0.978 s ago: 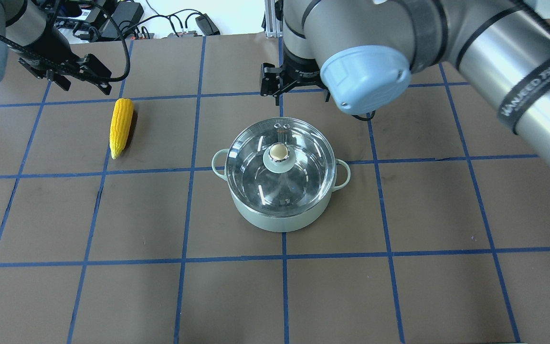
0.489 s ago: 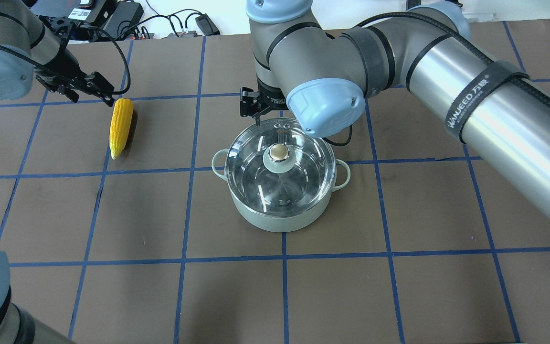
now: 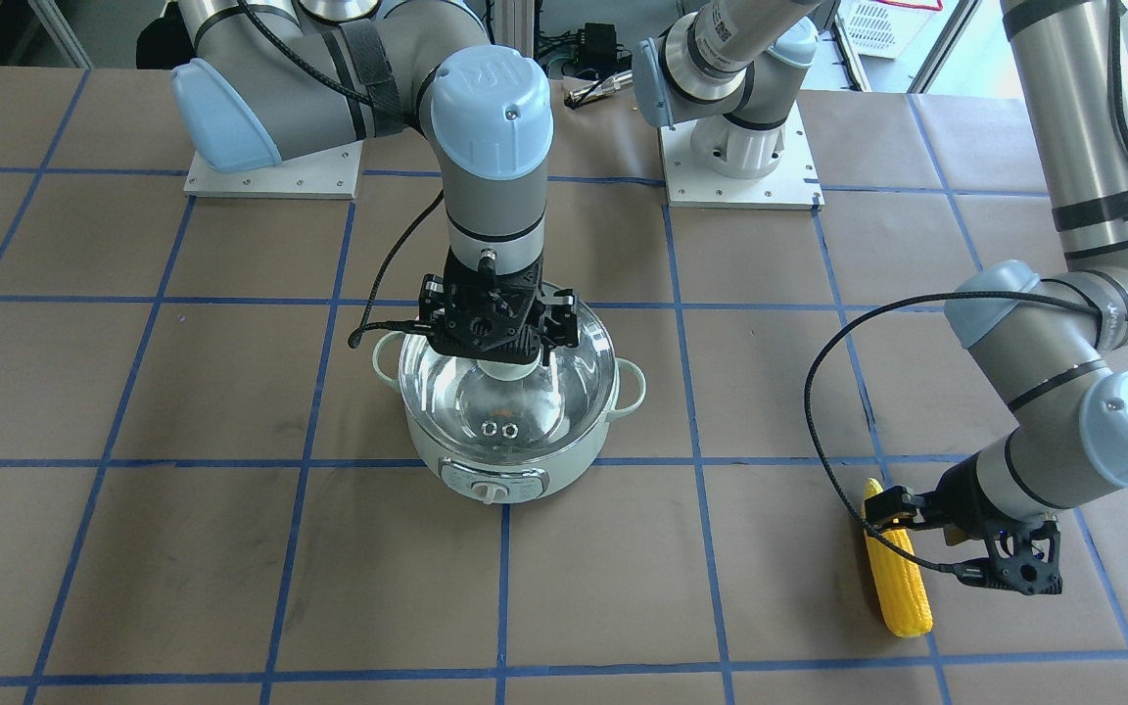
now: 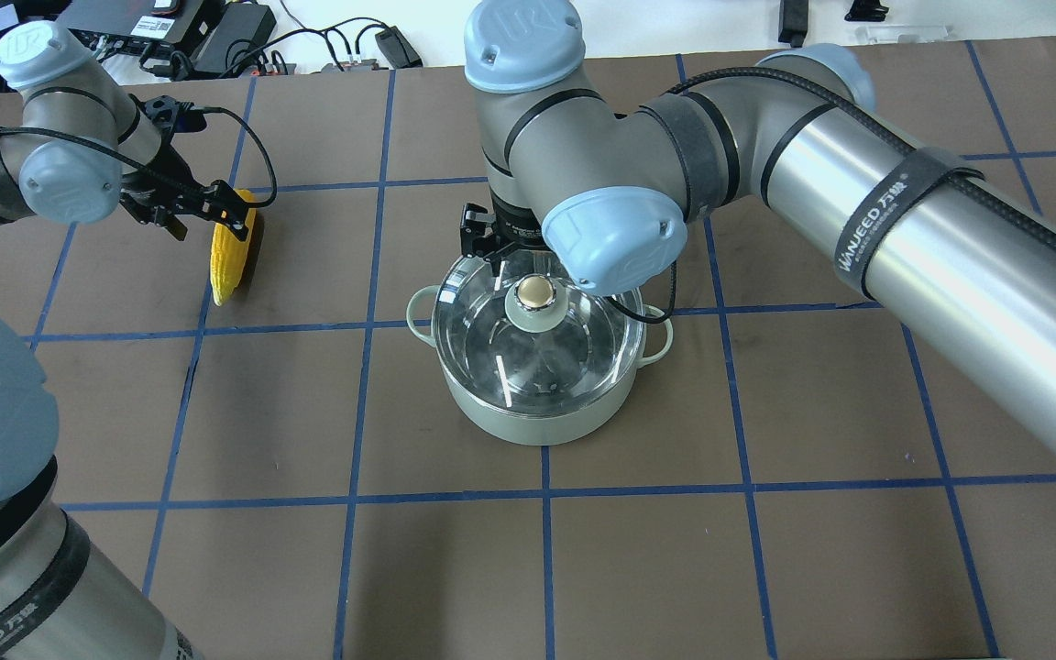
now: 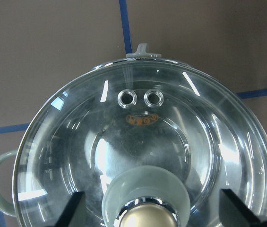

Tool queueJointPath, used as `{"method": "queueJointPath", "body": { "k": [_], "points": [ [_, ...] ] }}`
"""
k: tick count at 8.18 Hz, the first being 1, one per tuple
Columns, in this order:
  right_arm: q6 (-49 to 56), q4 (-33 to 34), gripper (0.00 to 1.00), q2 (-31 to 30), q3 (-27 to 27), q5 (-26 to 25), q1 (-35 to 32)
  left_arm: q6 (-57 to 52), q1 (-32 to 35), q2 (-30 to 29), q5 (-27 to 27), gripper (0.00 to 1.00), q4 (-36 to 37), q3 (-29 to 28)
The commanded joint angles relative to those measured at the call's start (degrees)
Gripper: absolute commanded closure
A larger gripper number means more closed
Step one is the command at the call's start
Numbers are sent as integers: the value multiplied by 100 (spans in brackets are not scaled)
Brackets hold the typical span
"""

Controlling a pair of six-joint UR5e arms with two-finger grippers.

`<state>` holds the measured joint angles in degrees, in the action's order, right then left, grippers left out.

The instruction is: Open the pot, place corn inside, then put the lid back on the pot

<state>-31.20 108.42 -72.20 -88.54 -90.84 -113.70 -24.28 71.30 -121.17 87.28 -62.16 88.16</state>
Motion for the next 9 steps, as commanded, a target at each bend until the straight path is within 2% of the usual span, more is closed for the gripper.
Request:
{"method": "queueJointPath", "body": {
  "k": [1, 4, 5, 6, 7, 8, 9],
  "points": [
    [-88, -23, 0, 4, -101, 5, -29, 345, -2, -144, -9, 0, 20, 0],
    [-97, 12, 0, 13, -110, 5, -29, 354, -2, -406, -9, 0, 46, -61],
    [-53, 3, 3, 13, -110, 5, -29, 354, -11, -451, -1, 0, 46, -62],
    [-9, -5, 11, 31, -137, -4, -29, 345, -2, -478, -9, 2, 81, -70],
    [-26, 21, 17, 48, -137, 5, -29, 354, -2, -495, -1, 21, 247, -53],
    [-88, 64, 18, 48, -137, 75, -29, 354, -2, -522, -1, 74, 248, -62],
    [-79, 39, 32, 48, -137, 119, -29, 345, -2, -522, -27, 100, 248, -62]
  ]
}}
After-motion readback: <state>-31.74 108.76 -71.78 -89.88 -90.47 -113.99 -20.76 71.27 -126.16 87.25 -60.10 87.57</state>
